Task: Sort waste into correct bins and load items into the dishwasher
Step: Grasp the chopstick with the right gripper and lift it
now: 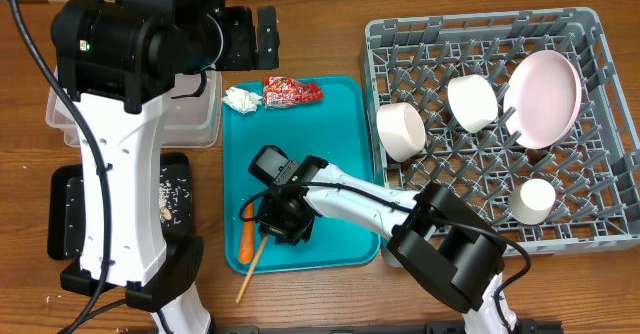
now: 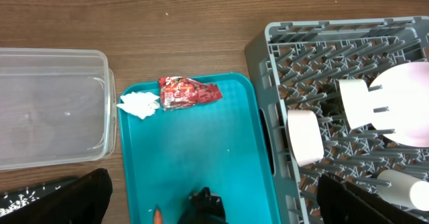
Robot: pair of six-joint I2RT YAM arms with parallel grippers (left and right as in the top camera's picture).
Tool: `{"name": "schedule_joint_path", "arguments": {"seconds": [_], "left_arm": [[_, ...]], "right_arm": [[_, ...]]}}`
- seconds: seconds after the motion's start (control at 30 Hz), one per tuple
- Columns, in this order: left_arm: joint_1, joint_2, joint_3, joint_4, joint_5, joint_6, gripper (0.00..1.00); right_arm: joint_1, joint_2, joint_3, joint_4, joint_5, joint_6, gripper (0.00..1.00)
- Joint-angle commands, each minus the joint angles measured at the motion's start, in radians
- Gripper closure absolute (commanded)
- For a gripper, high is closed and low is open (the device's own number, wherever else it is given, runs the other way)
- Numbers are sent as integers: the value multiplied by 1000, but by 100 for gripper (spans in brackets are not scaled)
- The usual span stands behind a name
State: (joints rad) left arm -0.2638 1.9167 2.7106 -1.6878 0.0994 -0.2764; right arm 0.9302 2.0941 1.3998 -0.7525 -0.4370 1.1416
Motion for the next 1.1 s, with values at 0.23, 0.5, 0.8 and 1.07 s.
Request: {"name": "schedule_joint_path", "arguments": {"seconds": [0.23,0.5,0.8,1.07], "left_arm": [[2,-6,5,-2,-10,26,0],[2,-6,5,-2,-10,26,0],[2,-6,5,-2,-10,26,0],[2,-6,5,-2,-10,26,0]], "right_arm": [[-74,55,-14,-193,240,-161,82],[-142,53,24,-294,246,-217,86],[-180,-39,232,-402,272,-394,87],[-182,-110,425,-495,285,-496,92]]}}
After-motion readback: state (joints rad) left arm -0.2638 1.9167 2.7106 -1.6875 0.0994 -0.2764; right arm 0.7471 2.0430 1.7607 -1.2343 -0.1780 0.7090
